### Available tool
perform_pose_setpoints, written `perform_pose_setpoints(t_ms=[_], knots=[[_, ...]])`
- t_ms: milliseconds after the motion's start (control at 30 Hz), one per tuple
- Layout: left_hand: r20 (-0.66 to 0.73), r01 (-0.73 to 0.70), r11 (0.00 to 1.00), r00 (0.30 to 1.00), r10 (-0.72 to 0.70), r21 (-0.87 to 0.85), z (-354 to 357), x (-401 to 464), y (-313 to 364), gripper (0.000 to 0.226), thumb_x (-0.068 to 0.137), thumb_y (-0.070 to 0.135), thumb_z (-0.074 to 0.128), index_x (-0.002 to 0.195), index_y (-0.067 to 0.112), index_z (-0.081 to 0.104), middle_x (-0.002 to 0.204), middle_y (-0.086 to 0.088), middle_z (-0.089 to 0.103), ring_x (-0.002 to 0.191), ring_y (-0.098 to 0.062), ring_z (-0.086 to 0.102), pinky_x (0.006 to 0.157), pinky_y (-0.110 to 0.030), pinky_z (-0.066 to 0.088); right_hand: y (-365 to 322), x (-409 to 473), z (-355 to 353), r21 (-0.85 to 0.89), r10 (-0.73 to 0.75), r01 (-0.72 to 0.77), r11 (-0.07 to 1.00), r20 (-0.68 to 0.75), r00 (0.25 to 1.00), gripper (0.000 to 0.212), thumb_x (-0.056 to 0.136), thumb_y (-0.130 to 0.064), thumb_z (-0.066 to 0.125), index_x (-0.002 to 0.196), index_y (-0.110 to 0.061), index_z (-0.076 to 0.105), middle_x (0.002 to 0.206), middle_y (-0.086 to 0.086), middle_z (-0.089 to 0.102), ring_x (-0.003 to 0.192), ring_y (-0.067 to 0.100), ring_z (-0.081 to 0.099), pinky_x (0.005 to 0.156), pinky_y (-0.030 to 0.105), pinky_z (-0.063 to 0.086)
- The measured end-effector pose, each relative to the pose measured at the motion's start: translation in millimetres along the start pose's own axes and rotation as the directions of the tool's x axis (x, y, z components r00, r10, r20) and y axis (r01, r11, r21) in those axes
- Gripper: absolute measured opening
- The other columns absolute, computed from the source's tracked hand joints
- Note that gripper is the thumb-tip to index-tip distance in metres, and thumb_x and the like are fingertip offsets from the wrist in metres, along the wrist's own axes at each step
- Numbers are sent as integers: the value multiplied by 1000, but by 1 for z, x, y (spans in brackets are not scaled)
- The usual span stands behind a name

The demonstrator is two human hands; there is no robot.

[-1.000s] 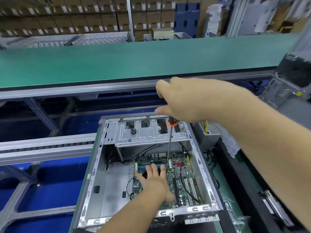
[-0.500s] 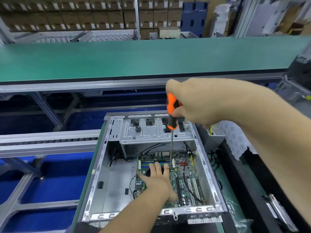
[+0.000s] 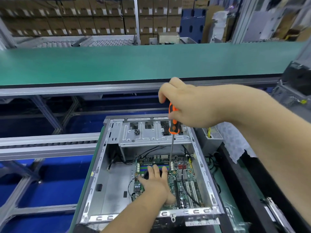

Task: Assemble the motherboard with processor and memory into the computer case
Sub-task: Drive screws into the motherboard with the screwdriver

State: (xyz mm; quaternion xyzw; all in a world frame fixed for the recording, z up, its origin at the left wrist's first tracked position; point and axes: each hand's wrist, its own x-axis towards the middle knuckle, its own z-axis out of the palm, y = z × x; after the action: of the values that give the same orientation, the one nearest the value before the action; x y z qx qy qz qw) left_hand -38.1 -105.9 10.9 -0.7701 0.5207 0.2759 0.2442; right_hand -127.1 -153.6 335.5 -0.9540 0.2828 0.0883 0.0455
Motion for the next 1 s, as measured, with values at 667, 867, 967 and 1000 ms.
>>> perform_pose_setpoints(t_ms=[667, 867, 967, 1000], knots=[[33, 12, 1000, 999, -12, 22, 1, 4, 1, 120, 79, 57, 57, 147, 24, -35, 159, -16, -30, 144, -45, -27, 101, -81, -2, -5, 7, 5, -85, 42, -44, 995, -16, 999, 24, 103, -33, 50, 122, -20, 41, 107, 3, 46, 78, 26, 57, 74, 45, 50], [32, 7, 1000, 999, -7, 16, -1, 2, 1, 119, 80, 56, 59, 148, 24, -33, 160, -16, -29, 145, -45, -26, 102, -81, -1, -12, 10, 0, -178, 111, -129, 975, -107, 988, 49, 104, -54, 38, 75, -15, 44, 71, 2, 49, 53, 16, 47, 54, 33, 38], [25, 8, 1000, 1000, -9, 26, 0, 3, 1, 119, 80, 58, 58, 148, 23, -33, 160, -16, -29, 145, -45, -26, 103, -81, -1, -4, 7, -3, -211, 123, -123, 970, -11, 992, 39, 102, -53, 46, 106, -14, 48, 87, 1, 52, 67, 14, 48, 57, 36, 39], [25, 7, 999, 1000, -7, 31, 0, 2, 1, 118, 80, 58, 57, 148, 23, -33, 160, -16, -29, 145, -45, -26, 103, -81, -1, -1, 5, -4, -154, 83, -77, 985, 36, 996, 32, 102, -44, 52, 118, -17, 46, 94, -1, 54, 72, 13, 51, 61, 35, 43]])
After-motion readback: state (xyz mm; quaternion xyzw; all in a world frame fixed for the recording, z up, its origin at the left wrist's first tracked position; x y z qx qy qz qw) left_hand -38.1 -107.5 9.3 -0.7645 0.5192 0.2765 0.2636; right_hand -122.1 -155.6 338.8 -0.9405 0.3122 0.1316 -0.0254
